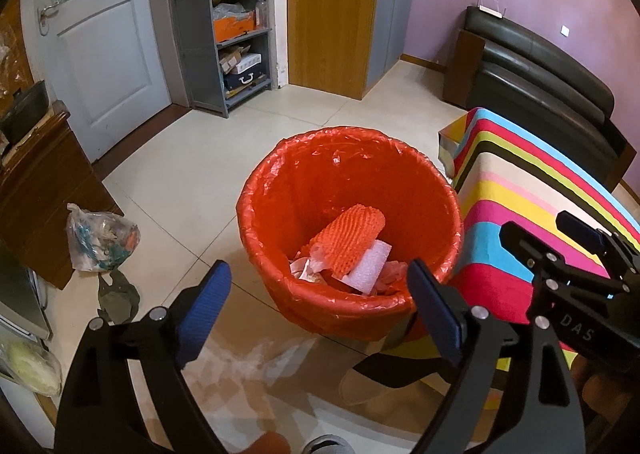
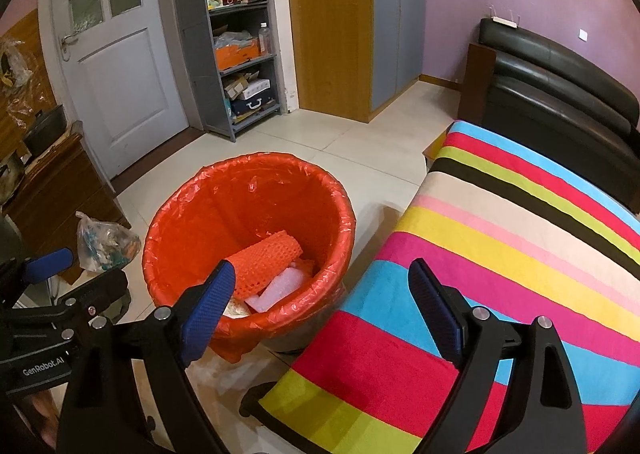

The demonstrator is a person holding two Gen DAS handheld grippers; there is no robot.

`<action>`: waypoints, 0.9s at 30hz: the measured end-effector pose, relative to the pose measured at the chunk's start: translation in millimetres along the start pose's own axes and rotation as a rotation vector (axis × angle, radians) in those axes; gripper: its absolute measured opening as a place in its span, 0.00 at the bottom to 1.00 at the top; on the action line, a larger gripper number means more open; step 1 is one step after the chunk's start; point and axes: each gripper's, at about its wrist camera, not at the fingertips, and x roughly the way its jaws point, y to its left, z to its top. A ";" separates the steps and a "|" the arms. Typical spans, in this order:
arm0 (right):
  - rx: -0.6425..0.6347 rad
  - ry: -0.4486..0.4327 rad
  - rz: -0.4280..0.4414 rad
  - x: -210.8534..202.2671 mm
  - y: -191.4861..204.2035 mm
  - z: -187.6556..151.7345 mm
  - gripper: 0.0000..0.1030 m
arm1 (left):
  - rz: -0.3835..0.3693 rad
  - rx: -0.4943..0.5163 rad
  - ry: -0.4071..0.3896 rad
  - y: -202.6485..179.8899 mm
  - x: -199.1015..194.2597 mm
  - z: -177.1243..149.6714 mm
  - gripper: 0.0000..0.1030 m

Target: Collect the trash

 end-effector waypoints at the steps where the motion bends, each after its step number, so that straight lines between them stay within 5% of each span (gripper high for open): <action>1: -0.002 0.000 0.002 -0.2 0.2 0.1 0.81 | 0.000 -0.002 0.001 0.4 0.4 -0.3 0.84; 27: -0.009 0.004 0.001 3.0 0.5 3.0 0.81 | -0.010 -0.013 0.012 1.0 4.1 1.6 0.84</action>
